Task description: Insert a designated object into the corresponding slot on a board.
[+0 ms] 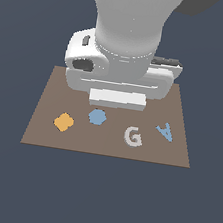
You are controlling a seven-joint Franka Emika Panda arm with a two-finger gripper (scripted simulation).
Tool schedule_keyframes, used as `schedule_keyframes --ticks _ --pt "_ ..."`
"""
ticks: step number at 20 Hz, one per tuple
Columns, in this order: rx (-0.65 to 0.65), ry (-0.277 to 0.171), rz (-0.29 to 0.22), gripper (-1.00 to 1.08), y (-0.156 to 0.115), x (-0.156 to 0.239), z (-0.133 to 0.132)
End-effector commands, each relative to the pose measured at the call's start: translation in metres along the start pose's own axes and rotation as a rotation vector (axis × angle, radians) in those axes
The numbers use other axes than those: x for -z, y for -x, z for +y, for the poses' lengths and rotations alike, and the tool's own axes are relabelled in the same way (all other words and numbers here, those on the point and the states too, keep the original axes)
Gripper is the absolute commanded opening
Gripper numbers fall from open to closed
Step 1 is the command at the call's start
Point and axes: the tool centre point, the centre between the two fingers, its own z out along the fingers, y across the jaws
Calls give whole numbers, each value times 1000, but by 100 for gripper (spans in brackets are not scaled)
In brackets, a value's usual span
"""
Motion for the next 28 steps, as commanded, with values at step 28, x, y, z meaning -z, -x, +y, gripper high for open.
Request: schedule_keyframes --ticks 28 --pt "155 -9 -12 100 -61 -89 -64"
